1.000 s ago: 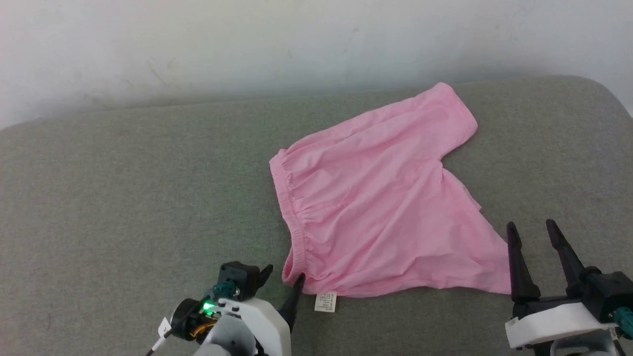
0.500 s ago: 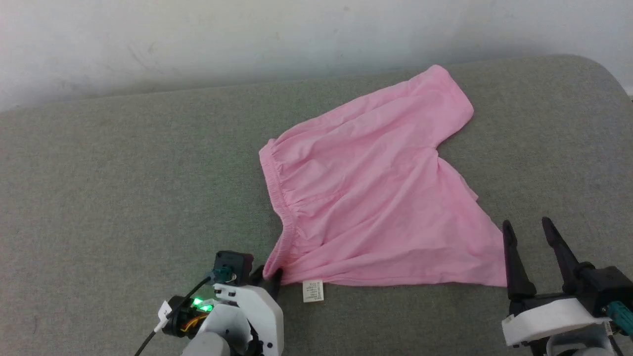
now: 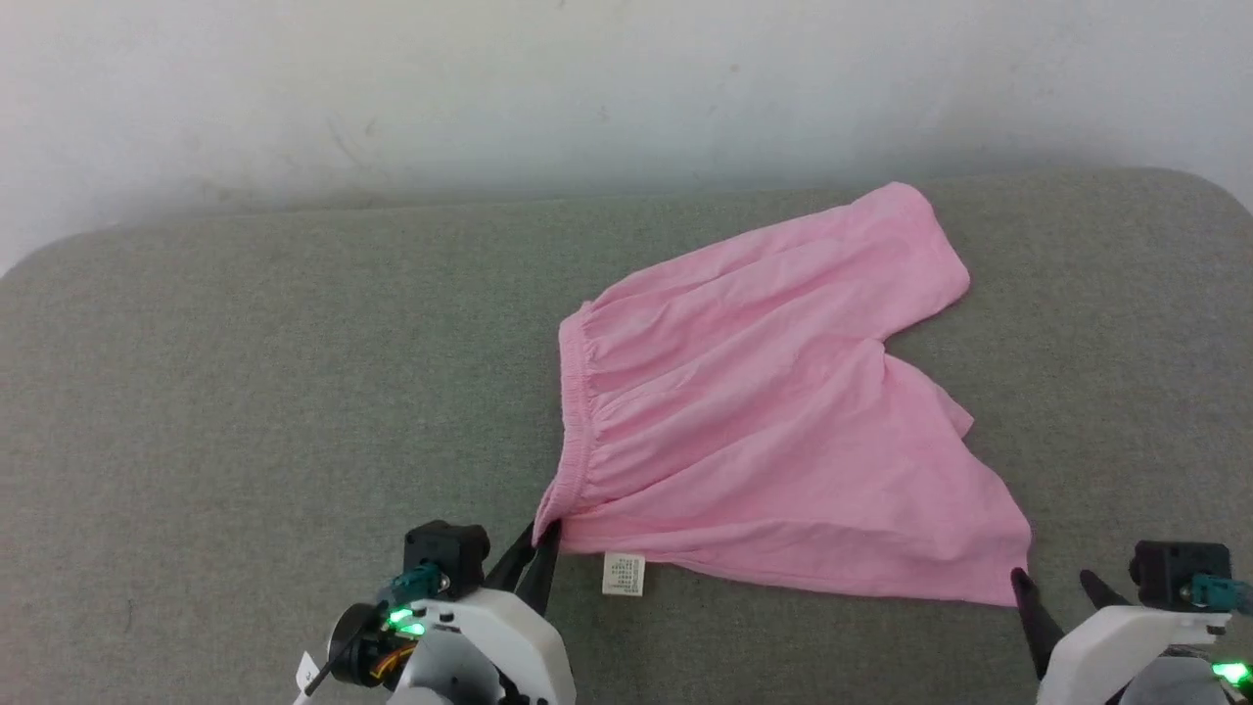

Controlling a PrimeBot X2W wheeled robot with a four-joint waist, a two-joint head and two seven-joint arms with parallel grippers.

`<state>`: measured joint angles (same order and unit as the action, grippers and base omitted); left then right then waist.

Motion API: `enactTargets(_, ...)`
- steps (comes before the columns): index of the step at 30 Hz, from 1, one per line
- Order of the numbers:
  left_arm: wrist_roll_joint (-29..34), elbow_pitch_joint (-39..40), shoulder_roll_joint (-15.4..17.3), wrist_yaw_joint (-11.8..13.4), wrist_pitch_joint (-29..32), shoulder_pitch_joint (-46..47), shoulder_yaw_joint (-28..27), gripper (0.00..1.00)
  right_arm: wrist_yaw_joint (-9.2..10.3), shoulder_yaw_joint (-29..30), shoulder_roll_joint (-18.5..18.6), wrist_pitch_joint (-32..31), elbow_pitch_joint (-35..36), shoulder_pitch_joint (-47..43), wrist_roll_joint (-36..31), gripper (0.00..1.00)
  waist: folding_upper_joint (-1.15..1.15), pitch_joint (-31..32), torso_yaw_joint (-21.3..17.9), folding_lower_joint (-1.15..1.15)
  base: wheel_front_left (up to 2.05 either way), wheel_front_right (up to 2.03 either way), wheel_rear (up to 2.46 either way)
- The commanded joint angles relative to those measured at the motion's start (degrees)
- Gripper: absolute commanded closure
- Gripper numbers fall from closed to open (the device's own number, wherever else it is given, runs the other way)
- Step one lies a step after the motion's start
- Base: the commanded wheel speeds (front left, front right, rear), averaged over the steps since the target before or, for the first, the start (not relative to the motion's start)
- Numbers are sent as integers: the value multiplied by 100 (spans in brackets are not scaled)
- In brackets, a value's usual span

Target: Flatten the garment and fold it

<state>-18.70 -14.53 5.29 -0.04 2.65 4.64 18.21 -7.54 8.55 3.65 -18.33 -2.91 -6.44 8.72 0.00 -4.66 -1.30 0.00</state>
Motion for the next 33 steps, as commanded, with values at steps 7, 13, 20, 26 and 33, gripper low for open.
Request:
enactTargets(7,6,338,16,33,-52,-99,81,100,5,370,-73,-783,-147,171,9,0,0,-100,299,0,0,0,0)
enactTargets(13,6,445,9,31,-72,-96,160,100,5,224,-76,-852,-443,254,330,0,0,-191,412,0,0,0,0)
enactTargets(20,-28,419,25,28,-64,-103,204,100,5,-65,-77,-879,-778,239,247,100,0,-245,467,0,0,0,0)
enactTargets(26,-144,370,68,2,-50,-163,170,100,5,-42,-77,-582,-651,279,305,100,0,-38,475,0,0,0,0)
enactTargets(33,-459,741,193,-80,53,-252,-23,100,5,-312,197,-448,315,451,797,100,0,404,414,0,0,0,0)
